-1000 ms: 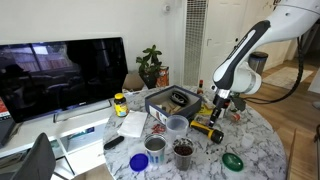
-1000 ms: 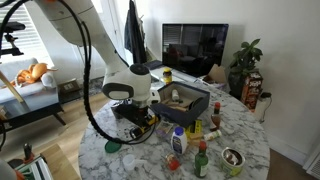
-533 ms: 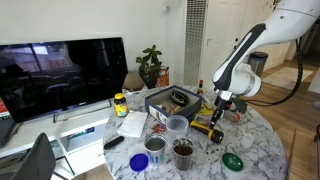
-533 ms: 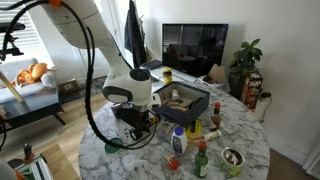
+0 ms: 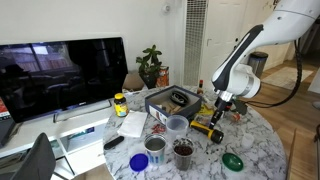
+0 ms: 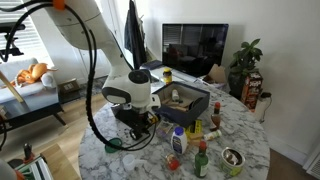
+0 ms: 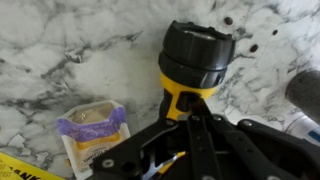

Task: Turn on the torch

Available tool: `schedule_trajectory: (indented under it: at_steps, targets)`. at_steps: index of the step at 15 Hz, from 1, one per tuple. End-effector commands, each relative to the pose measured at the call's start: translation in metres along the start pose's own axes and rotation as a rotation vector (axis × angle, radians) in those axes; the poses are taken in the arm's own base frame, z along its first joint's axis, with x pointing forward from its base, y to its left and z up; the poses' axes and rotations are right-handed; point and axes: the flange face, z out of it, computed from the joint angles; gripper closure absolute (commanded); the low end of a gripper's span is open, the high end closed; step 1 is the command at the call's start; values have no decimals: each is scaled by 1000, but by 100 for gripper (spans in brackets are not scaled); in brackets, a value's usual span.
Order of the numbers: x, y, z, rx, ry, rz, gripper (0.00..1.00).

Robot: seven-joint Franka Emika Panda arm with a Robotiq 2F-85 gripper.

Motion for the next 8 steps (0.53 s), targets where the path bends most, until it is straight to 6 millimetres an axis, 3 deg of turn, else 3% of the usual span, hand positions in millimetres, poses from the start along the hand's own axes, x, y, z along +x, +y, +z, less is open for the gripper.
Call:
schedule_trajectory:
  at_steps: [1,8]
  targets:
    - [-5,2,7,-18,10,0,100]
    - [-9,-1,15,-66,-5,-7,100]
